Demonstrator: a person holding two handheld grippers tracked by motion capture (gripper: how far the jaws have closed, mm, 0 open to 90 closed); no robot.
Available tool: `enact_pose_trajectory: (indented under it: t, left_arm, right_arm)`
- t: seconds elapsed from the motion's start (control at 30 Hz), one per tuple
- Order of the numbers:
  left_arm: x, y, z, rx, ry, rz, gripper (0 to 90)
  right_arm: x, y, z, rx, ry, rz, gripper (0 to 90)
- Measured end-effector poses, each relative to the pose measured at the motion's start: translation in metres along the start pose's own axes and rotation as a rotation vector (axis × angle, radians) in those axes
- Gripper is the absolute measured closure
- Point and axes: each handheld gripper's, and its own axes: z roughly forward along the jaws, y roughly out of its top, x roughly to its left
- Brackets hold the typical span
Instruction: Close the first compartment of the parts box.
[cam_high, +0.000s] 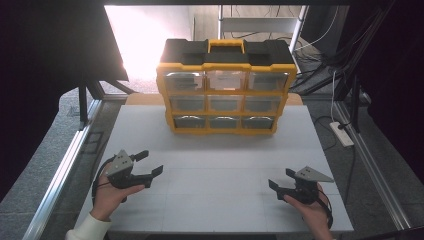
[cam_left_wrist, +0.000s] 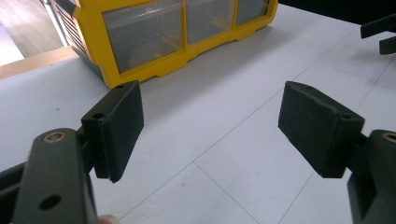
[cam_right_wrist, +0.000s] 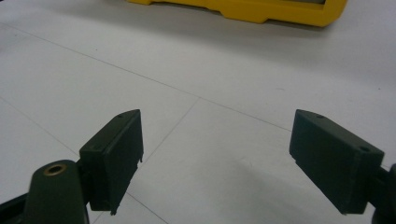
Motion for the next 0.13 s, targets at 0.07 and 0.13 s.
enact_pose_trajectory:
  t: [0.07, 0.13]
  left_arm:
    - [-0.0003, -0.0009, 0.0013, 0.006, -0.002, -0.002, 22.6]
    - [-0.0003, -0.0013, 0.0020, 0.009, -0.003, -0.002, 22.6]
  right_arm:
    - [0.0003, 0.0001, 0.0001, -0.003, 0.003, -0.006, 17.8]
    - [0.0006, 0.0001, 0.0003, -0.003, 0.005, -0.006, 17.8]
